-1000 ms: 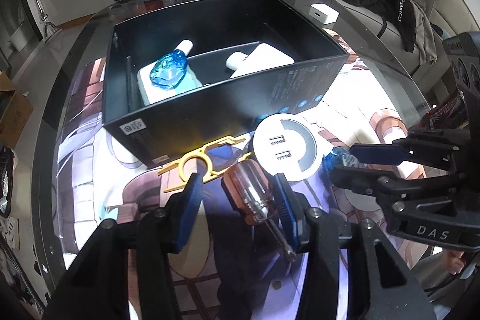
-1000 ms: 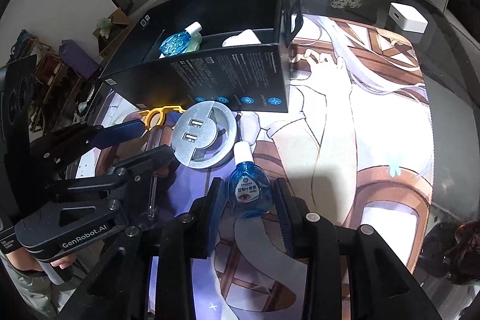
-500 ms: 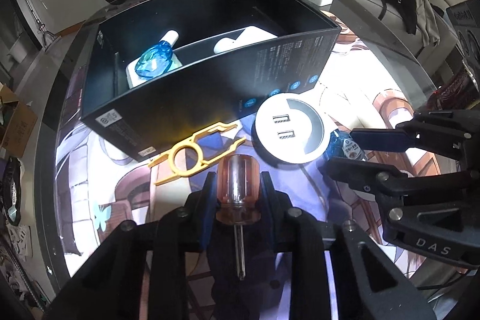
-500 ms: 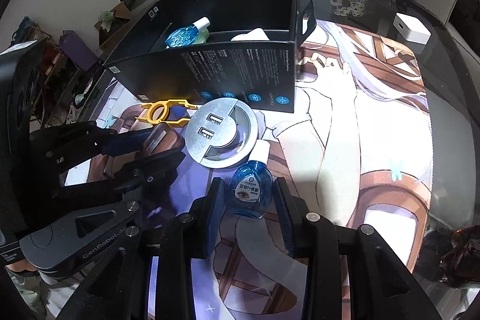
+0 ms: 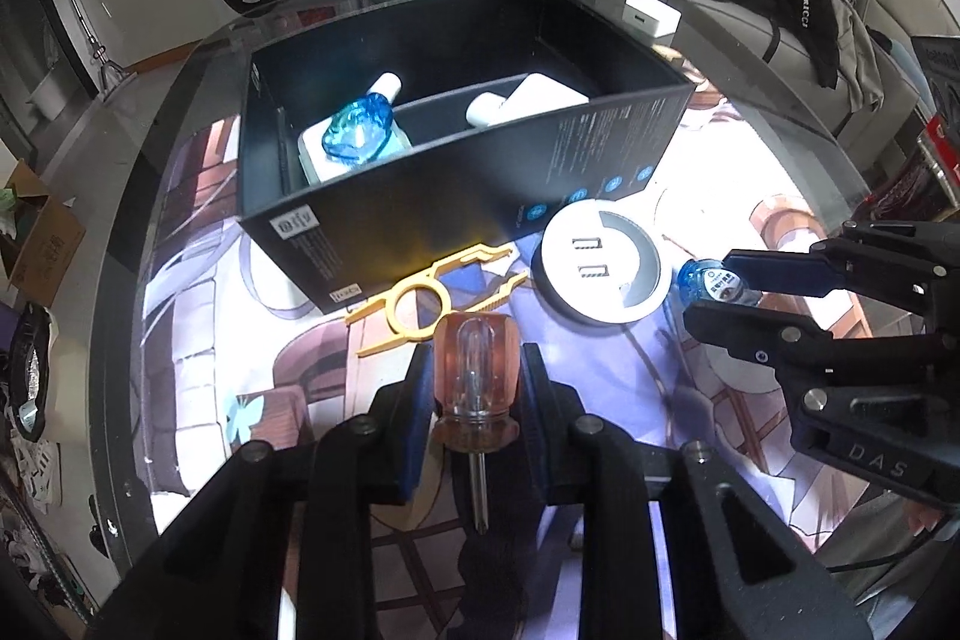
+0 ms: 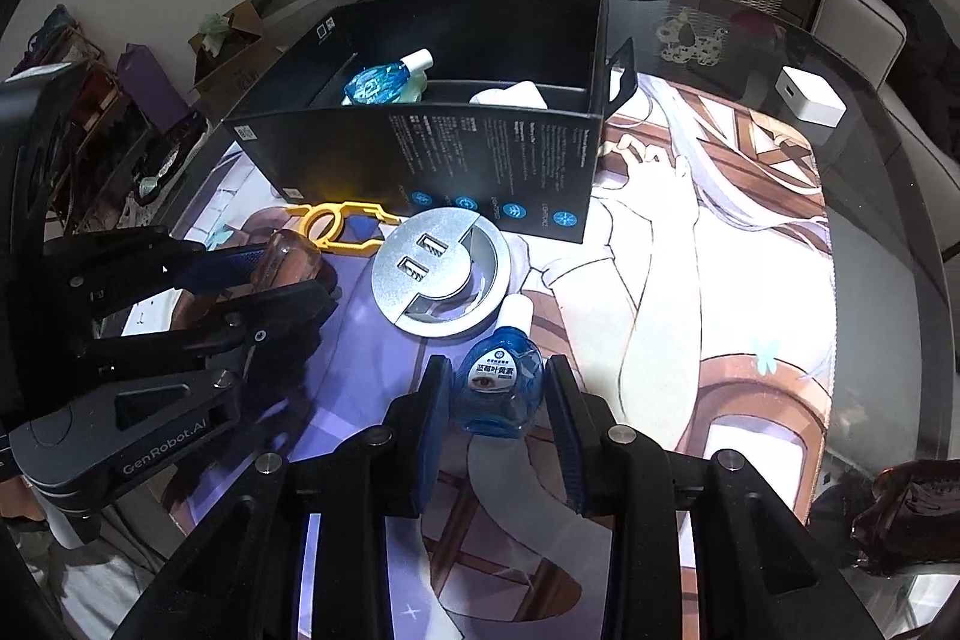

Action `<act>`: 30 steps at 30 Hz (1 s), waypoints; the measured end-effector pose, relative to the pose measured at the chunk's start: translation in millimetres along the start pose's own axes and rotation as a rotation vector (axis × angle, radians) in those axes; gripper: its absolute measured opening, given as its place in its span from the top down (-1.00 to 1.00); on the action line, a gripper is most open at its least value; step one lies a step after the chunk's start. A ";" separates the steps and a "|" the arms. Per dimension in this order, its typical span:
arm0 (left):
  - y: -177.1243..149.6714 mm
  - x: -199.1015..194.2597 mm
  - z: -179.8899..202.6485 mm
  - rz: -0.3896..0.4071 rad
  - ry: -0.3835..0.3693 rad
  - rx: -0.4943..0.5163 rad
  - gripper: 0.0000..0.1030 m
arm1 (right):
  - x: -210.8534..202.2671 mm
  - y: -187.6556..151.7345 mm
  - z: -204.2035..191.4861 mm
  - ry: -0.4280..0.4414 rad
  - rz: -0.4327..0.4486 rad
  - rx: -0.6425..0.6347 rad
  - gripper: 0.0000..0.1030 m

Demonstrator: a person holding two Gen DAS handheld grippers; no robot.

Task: Organize rigid objects
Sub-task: 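Lift the screwdriver with the left gripper while the right lifts the eye-drop bottle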

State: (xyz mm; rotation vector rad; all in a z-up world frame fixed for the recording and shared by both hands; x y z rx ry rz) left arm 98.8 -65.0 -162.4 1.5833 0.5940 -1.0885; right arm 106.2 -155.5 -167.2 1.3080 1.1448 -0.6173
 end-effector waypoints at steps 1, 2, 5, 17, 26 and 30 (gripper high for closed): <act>1.1 -3.8 -0.1 0.012 0.005 0.003 0.51 | -2.4 1.5 0.3 0.004 0.008 0.007 0.38; 1.2 -6.8 0.0 0.023 0.009 0.004 0.51 | -5.3 3.5 0.6 0.008 0.018 0.014 0.39; 5.0 -16.9 -1.0 0.060 0.010 0.005 0.51 | -14.7 10.2 2.3 0.014 0.057 0.028 0.54; 29.5 -59.1 -6.8 0.251 0.059 0.015 0.51 | -47.5 28.3 2.8 0.032 0.206 0.047 0.54; 52.2 -103.9 -13.2 0.442 0.121 0.010 0.51 | -102.5 43.2 -9.5 0.006 0.468 0.032 0.54; 57.3 -121.8 -17.6 0.531 0.147 -0.007 0.51 | -126.8 45.6 -20.6 0.004 0.573 0.008 0.65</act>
Point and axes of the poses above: each gripper's, at about its wrist camera, not at the fingertips, and x roughly the way its jaws point, z to its right, y to its top, the point moved 8 cm from there along x, roughly the way its jaws point, and after that the axes turned 6 degrees about x, right-handed, at the moved point
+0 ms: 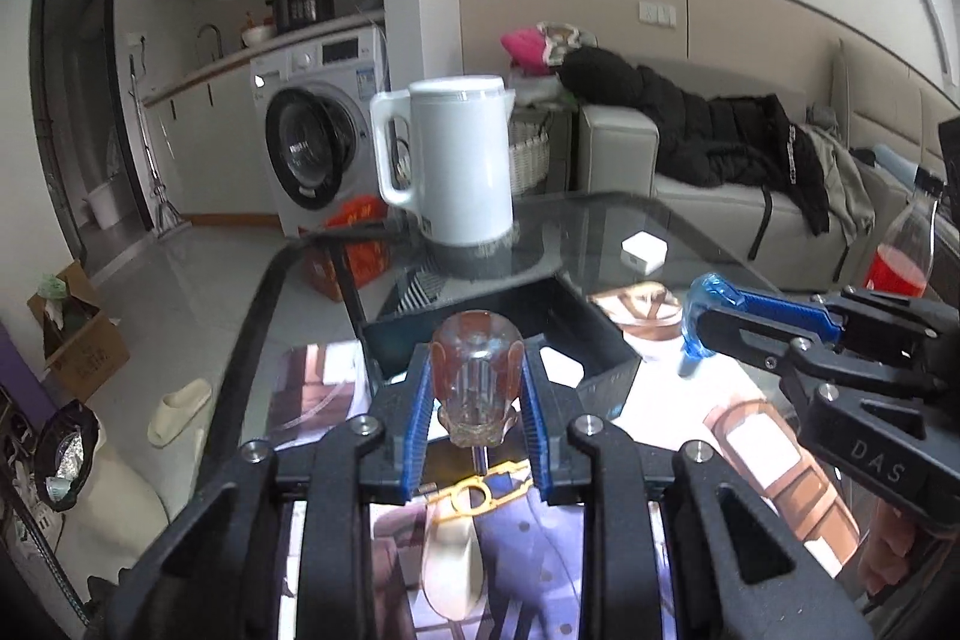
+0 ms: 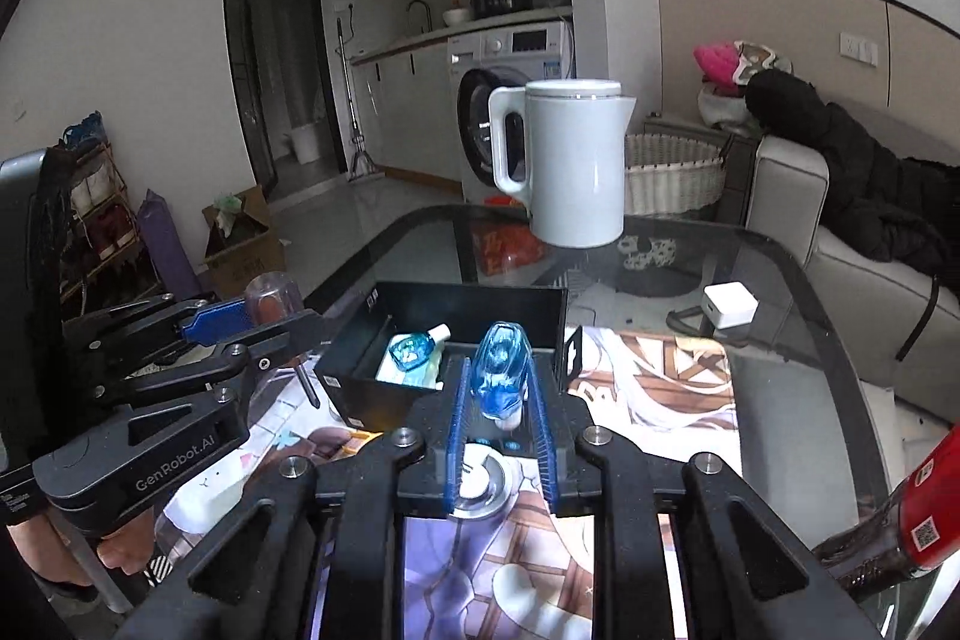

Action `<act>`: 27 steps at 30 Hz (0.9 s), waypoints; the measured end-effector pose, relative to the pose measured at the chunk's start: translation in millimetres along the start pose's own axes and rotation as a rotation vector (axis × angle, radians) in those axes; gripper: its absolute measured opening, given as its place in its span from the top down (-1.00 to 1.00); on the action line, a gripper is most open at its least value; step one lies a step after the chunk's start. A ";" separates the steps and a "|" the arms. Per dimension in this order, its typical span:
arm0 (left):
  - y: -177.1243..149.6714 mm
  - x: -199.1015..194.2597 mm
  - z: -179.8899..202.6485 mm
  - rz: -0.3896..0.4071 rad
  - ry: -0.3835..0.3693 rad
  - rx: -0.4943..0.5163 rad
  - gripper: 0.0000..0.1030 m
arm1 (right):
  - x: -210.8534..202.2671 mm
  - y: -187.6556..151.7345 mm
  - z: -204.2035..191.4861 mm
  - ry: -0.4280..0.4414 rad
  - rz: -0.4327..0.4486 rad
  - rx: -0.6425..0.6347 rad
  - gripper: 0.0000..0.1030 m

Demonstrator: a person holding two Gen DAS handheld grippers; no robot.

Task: Organize rigid objects
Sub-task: 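Lift the screwdriver with the left gripper while the right lifts the eye-drop bottle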

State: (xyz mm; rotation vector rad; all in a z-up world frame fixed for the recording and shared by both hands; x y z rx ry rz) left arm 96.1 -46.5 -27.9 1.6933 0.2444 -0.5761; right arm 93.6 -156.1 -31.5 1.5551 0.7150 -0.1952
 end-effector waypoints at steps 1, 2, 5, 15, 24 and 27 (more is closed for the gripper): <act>4.5 -5.4 -2.1 0.032 0.020 0.004 0.51 | -5.1 3.0 -3.8 0.004 0.024 -0.009 0.67; 7.1 -9.8 -2.2 0.055 0.035 0.010 0.51 | -10.1 6.1 -7.3 -0.004 0.051 -0.026 0.67; 12.3 -20.9 -1.3 0.111 0.040 0.025 0.51 | -17.0 7.9 -17.3 0.000 0.072 -0.052 0.67; 23.3 -45.7 -8.9 0.211 0.053 -0.001 0.51 | -43.3 15.9 -25.4 0.011 0.210 -0.050 0.67; 35.0 -76.9 -13.5 0.338 0.089 0.003 0.51 | -82.0 23.1 -46.3 -0.008 0.375 -0.124 0.67; 35.7 -82.3 -14.9 0.357 0.092 0.009 0.51 | -88.0 23.5 -48.7 -0.007 0.389 -0.126 0.67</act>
Point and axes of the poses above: each gripper's, at about its wrist camera, not at the fingertips, and x roughly the way its jaws point, z to its right, y to its top, the point moved 8 cm from there along x, roughly the way its jaws point, and after that the axes turned 6 degrees about x, right-handed, at the moved point
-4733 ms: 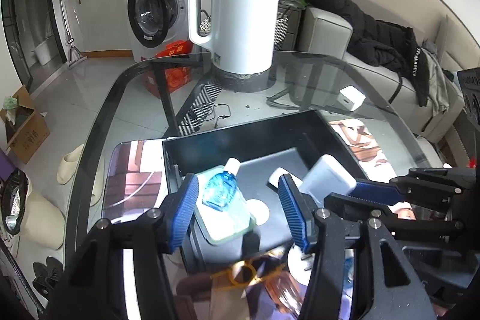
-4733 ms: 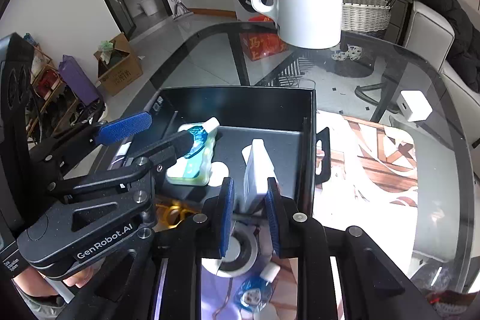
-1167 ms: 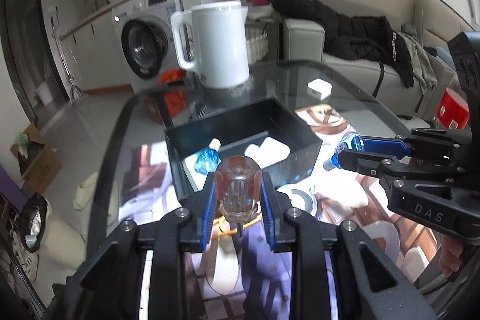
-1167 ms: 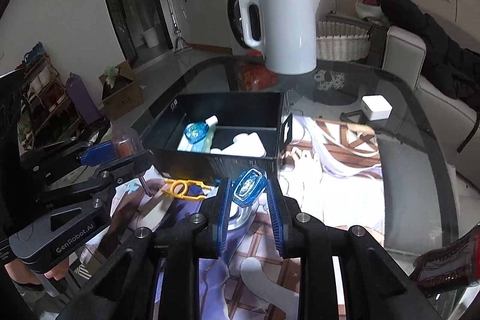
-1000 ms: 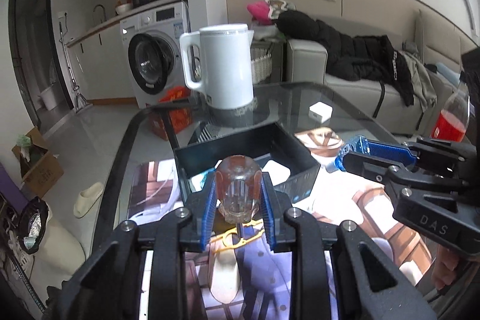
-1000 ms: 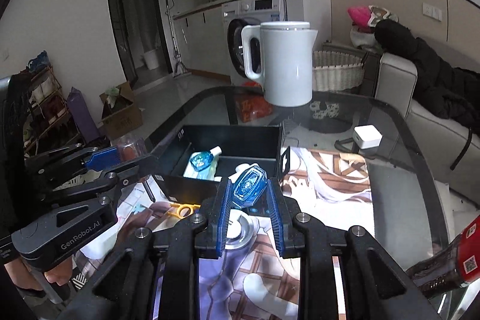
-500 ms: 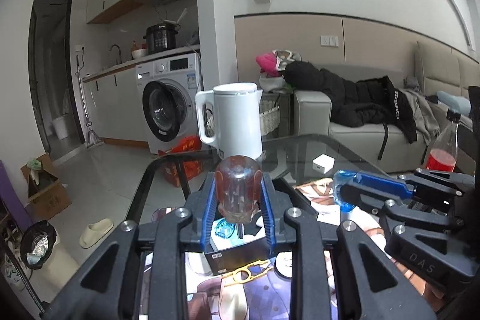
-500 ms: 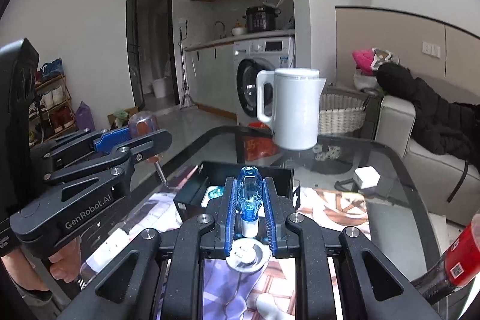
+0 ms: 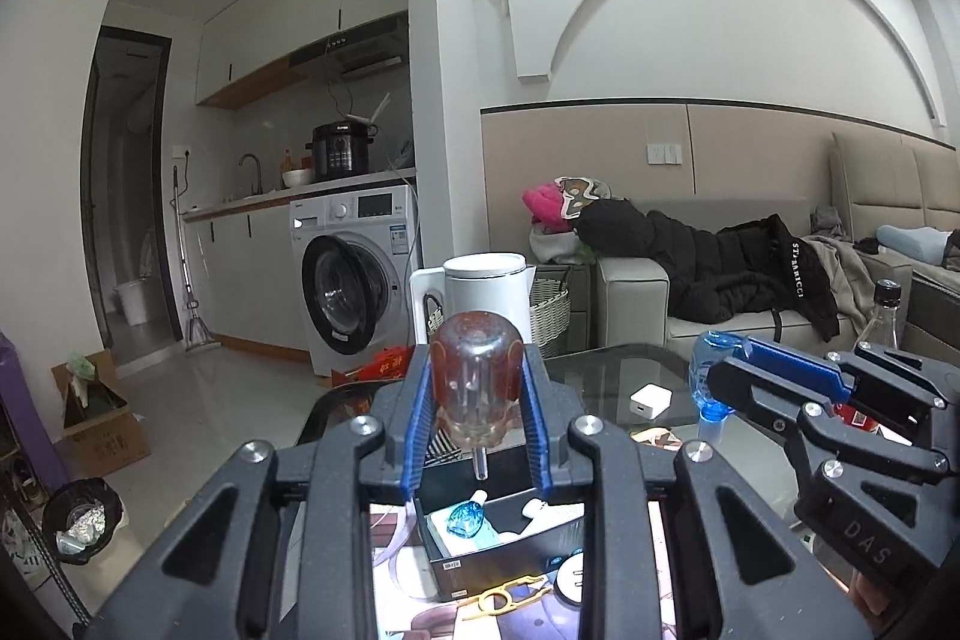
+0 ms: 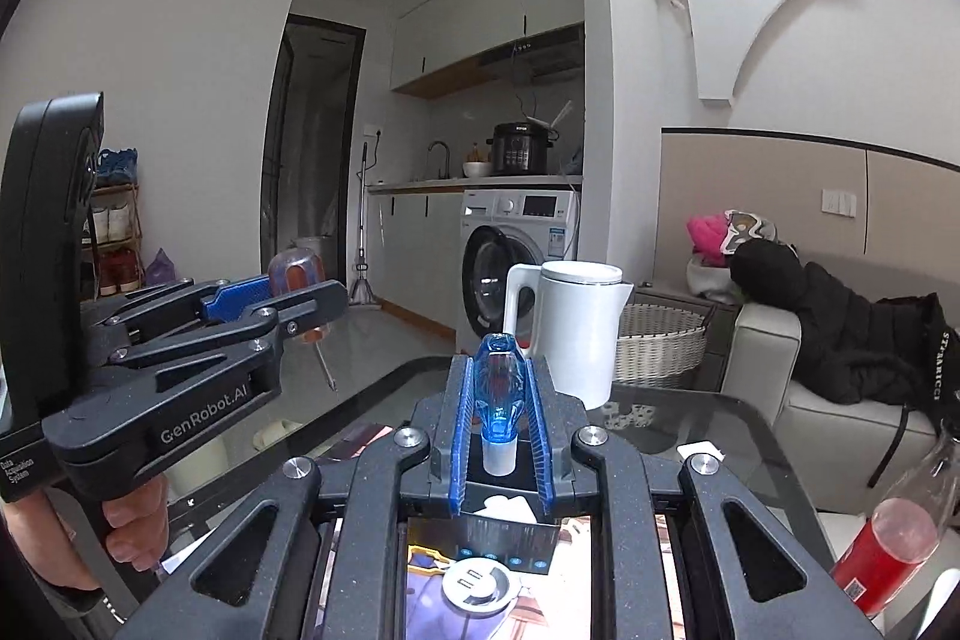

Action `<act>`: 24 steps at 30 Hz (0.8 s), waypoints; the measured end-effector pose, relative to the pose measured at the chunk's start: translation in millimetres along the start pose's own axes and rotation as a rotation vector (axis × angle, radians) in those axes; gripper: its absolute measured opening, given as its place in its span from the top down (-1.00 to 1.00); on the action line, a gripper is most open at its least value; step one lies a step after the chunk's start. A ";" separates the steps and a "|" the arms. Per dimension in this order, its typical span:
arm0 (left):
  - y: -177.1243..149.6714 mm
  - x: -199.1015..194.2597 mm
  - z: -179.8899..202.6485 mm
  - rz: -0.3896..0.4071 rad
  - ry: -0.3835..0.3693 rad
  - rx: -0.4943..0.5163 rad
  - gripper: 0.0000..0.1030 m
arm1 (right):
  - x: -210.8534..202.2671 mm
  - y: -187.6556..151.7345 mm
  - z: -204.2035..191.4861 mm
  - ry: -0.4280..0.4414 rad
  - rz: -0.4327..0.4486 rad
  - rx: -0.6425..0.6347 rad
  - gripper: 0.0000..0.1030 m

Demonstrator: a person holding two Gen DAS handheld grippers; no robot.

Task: Organize rigid objects
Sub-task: 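Lift the screwdriver with the left gripper while the right lifts the eye-drop bottle, then lower the screwdriver into the box left while right lowers the eye-drop bottle in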

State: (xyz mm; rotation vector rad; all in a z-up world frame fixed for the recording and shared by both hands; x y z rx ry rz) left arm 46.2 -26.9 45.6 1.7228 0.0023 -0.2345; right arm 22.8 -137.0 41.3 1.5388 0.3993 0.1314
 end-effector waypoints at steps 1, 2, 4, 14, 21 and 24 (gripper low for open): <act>-0.3 0.1 -1.2 0.000 -0.002 -0.007 0.51 | -1.3 0.9 -0.5 0.004 0.002 0.001 0.67; -0.6 0.3 -1.7 -0.003 -0.006 -0.011 0.51 | -0.9 1.5 -0.2 0.005 0.000 0.000 0.67; -1.8 2.5 -3.8 -0.009 -0.010 -0.021 0.51 | -3.3 2.4 1.0 0.004 0.004 0.008 0.67; -1.9 26.1 -4.9 -0.024 0.006 -0.020 0.51 | 8.0 9.9 2.3 0.018 0.012 0.033 0.67; -6.1 51.5 -15.0 -0.045 0.030 -0.058 0.51 | 34.8 17.1 -1.5 0.029 0.023 0.035 0.67; -8.2 65.0 -19.2 -0.057 0.041 -0.065 0.51 | 50.3 20.9 1.0 0.028 0.026 0.049 0.67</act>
Point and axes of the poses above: each gripper's, at about its wrist camera, not at the fingertips, and x roughly the way its jaws point, z to its right, y to its top, the point moved 8 cm from there along x, roughly the way its jaws point, and after that the axes turned 6 degrees about x, right-handed, at the moved point
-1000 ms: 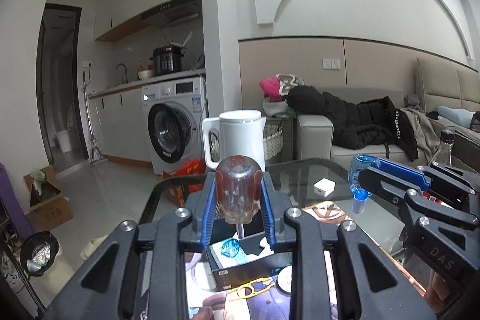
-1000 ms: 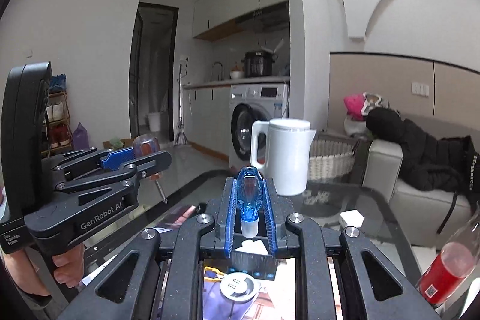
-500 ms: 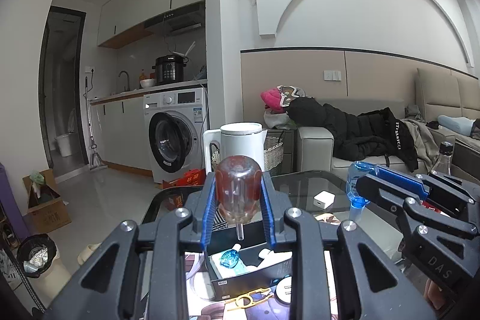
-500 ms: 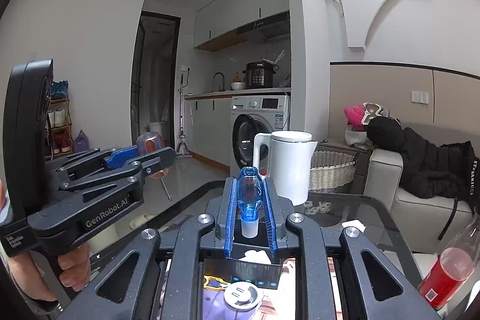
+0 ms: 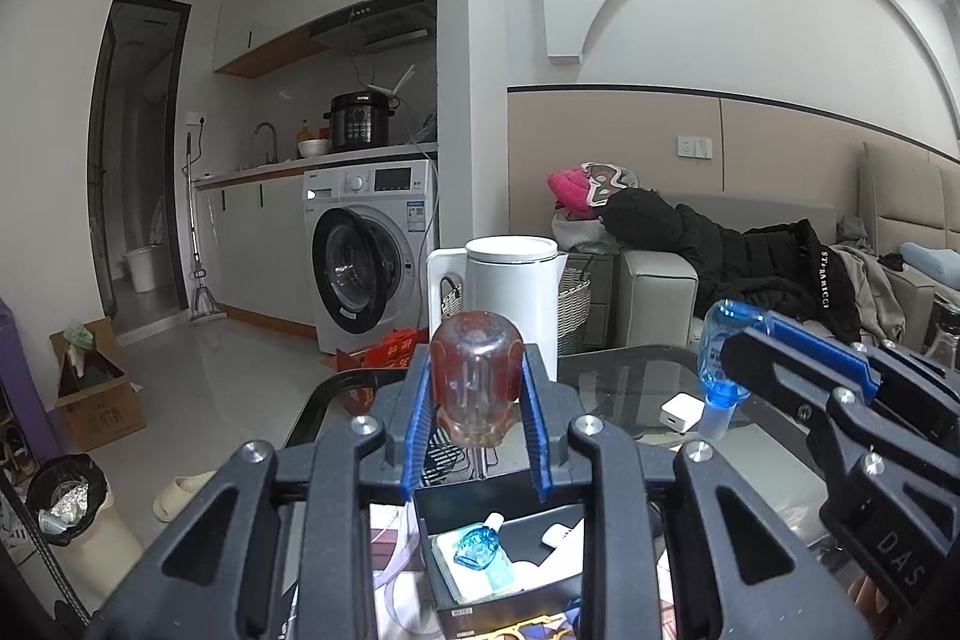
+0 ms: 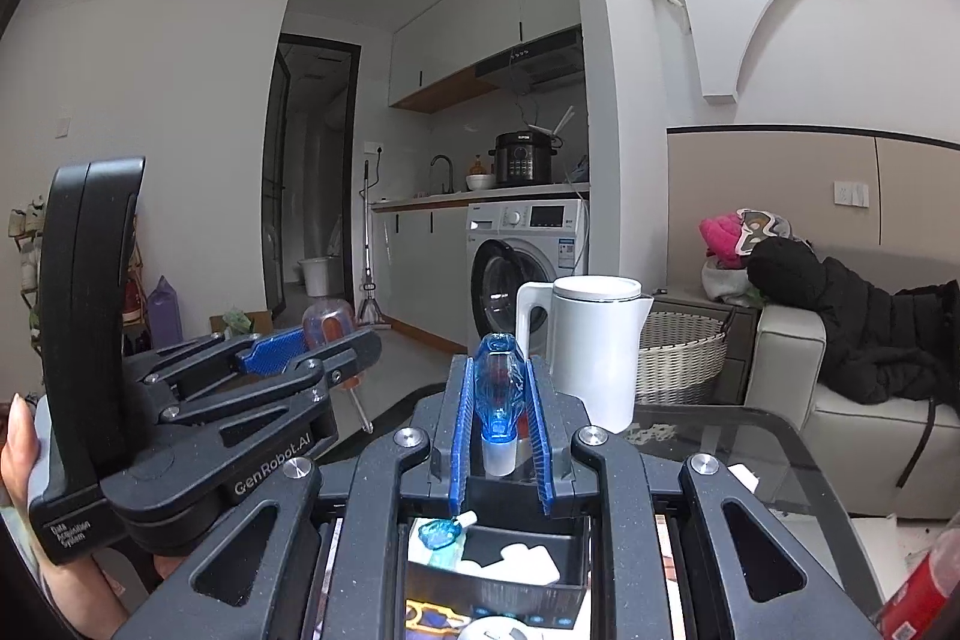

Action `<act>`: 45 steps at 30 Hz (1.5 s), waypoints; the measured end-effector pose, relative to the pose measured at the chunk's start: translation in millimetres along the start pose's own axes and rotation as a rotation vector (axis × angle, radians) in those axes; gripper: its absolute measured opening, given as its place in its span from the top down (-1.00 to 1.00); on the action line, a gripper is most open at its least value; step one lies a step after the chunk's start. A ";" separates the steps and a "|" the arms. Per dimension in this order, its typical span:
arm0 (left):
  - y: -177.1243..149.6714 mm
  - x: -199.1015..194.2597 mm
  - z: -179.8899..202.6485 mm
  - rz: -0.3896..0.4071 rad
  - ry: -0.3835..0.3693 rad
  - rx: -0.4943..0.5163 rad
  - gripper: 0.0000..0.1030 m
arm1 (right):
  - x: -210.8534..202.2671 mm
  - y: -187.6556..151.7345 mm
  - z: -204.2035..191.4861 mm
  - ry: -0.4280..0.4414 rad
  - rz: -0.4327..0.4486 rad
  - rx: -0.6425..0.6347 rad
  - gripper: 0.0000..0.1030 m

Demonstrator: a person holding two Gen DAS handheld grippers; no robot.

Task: Organize rigid objects
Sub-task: 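Lower the screwdriver into the box left while right lowers the eye-drop bottle in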

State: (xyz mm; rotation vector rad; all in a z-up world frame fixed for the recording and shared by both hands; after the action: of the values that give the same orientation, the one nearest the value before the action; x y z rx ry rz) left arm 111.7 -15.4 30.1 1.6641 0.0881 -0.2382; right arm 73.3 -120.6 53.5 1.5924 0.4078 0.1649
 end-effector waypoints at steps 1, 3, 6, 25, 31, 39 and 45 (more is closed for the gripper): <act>-1.6 5.6 -1.9 -0.008 0.004 -0.006 0.51 | 6.0 1.8 0.9 0.001 0.001 0.002 0.67; -5.3 12.6 -3.7 -0.022 0.010 -0.015 0.51 | 16.1 3.9 3.6 -0.007 0.013 0.002 0.67; -10.2 25.5 -2.6 -0.043 0.005 -0.028 0.51 | 32.7 3.5 7.5 -0.010 0.019 0.001 0.67; -47.3 106.9 -2.0 -0.225 0.020 -0.080 0.51 | 128.4 -41.0 42.3 -0.037 -0.199 0.096 0.67; -70.5 124.8 0.8 -0.332 0.005 -0.088 0.51 | 151.6 -71.2 51.6 -0.040 -0.339 0.137 0.67; -90.5 137.7 12.3 -0.428 -0.029 -0.068 0.51 | 167.4 -104.7 60.1 -0.028 -0.475 0.206 0.67; -98.5 139.3 12.6 -0.465 -0.032 -0.061 0.51 | 175.3 -132.3 66.2 -0.046 -0.598 0.250 0.67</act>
State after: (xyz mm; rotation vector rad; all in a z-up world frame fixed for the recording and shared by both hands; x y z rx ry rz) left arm 226.5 -28.7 -95.9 1.5613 0.4560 -0.6062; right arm 237.5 -117.8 -106.7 1.6430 0.8735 -0.3916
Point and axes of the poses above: each gripper's, at about its wrist camera, not at the fingertips, and x roughly the way its jaws point, z to its right, y to its top, the point moved 8 cm from there along x, roughly the way its jaws point, and after that the axes turned 6 degrees about x, right-handed, at the moved point
